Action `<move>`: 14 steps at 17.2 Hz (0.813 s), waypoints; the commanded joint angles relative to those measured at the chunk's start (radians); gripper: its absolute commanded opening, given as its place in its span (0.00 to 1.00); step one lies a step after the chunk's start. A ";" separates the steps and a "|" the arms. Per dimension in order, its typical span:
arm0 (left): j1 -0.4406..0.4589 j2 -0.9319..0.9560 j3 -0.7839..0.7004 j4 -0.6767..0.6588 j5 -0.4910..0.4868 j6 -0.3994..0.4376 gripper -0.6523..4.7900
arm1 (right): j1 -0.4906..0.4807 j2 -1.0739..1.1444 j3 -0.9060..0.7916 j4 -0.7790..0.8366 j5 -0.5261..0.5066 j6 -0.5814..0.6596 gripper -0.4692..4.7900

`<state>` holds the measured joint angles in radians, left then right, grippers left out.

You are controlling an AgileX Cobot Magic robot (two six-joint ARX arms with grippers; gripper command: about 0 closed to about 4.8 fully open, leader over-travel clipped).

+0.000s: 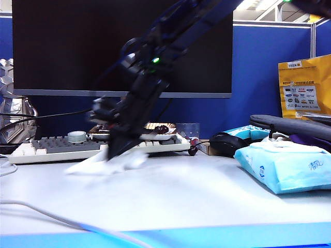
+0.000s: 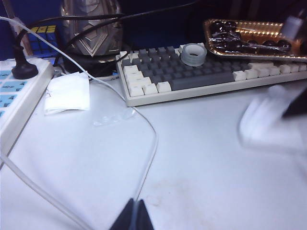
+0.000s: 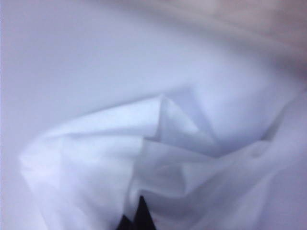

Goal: Use the wet wipes on the table to wipe the cherry juice off the table, then put the wipes back on the table.

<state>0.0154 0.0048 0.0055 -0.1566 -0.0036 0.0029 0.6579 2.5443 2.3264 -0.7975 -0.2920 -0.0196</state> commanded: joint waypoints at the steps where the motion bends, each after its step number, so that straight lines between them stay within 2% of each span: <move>1: 0.000 -0.003 0.000 -0.013 0.001 -0.003 0.11 | 0.044 0.021 0.003 -0.040 0.091 -0.029 0.08; 2: 0.000 -0.003 0.000 -0.013 0.000 -0.003 0.11 | 0.047 0.024 0.003 -0.041 0.163 -0.029 0.08; 5: 0.000 -0.003 0.000 -0.013 0.000 -0.003 0.11 | 0.024 0.039 0.003 -0.045 0.508 0.012 0.08; 6: 0.000 -0.003 0.000 -0.013 0.000 -0.003 0.11 | 0.008 0.039 0.003 -0.038 0.517 0.027 0.08; 7: 0.000 -0.003 0.000 -0.013 0.000 -0.003 0.11 | -0.003 0.039 0.004 -0.030 0.492 0.033 0.08; 9: 0.000 -0.003 0.000 -0.013 0.000 -0.003 0.11 | -0.034 0.038 0.008 -0.005 0.295 0.034 0.08; 10: 0.000 -0.003 0.000 -0.013 0.000 -0.003 0.11 | -0.044 0.039 0.009 -0.004 0.043 0.036 0.08; 11: 0.000 -0.003 0.000 -0.013 0.001 -0.003 0.11 | -0.044 0.039 0.009 -0.010 -0.036 0.039 0.08; 12: 0.000 -0.003 0.000 -0.013 0.000 -0.003 0.11 | -0.039 0.039 0.008 -0.034 -0.196 0.039 0.08; 13: 0.000 -0.003 0.000 -0.013 0.000 -0.003 0.11 | -0.031 0.039 0.008 -0.047 -0.212 0.037 0.08; 14: 0.000 -0.003 0.000 -0.013 0.002 -0.003 0.11 | -0.019 0.038 0.008 -0.079 -0.177 0.032 0.08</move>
<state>0.0154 0.0048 0.0055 -0.1566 -0.0036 0.0029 0.6289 2.5851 2.3329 -0.8413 -0.4843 0.0154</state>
